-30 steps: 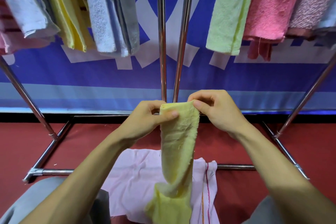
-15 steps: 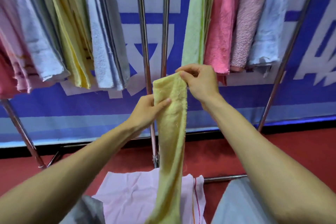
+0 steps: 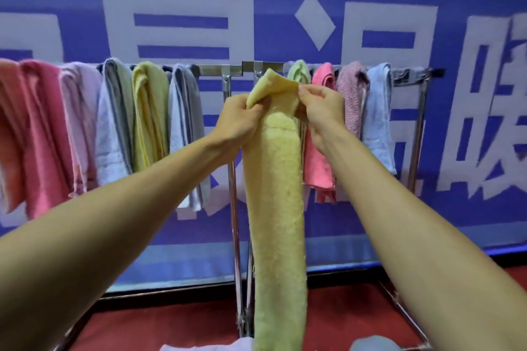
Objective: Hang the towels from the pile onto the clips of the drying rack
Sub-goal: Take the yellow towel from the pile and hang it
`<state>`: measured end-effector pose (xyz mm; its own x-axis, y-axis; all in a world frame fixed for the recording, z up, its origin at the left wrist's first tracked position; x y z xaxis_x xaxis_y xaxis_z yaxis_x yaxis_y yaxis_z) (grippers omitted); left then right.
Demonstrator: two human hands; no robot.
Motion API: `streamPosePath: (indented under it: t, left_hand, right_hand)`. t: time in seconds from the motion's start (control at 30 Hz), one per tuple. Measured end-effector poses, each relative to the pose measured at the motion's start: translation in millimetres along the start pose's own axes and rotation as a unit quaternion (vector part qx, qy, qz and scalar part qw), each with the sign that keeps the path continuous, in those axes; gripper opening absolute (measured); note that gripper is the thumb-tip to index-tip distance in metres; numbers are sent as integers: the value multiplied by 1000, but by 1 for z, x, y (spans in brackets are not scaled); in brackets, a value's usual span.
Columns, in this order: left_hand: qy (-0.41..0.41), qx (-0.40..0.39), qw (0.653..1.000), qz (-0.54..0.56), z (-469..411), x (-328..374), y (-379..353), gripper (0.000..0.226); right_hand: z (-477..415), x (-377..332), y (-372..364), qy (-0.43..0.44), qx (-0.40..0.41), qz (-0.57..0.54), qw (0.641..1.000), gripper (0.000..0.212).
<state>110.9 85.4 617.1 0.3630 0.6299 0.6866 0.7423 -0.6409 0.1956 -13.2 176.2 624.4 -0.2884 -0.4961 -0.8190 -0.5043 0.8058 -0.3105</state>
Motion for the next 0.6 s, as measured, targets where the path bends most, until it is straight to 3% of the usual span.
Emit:
streamPosePath:
  t: [0.1,0.2,0.3,0.37,0.5,0.6]
  left_hand:
    - [47,31,998,21,-4,2,-4,23]
    - [126,64,988,70,-10,-6,-5,15]
    - [219,97,960,145,-13,-23,-2,22]
    - [277,118,931,207,-13,-37,1,32]
    - [331,195,893,235,-15,-68,20,42]
    - [354,244,873,232,-7,-98,30,40]
  right_hand:
    - [13,9,5,-91,-75,43,992,38]
    - [27,49,12,-207,-217,84,950,73]
    - [49,77,15,-248,-319,65,912,82]
    - [65,86,18,-246,-350,65,902,68]
    - [81,103,28,-240,-400,93,880,14]
    - [79,105,33,-203,-391,125,889,10]
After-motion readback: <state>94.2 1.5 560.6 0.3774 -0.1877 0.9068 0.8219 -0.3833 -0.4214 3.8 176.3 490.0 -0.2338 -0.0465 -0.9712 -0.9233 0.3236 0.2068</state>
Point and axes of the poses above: each hand's wrist, its own z-axis away from the middle knuckle, its own y-axis out of the back of the hand, x = y × z, the point moved 5 cm from there along -z, towards the middle knuckle, and after that the axes turned 4 degrees about -y, right-handed, at the moved point
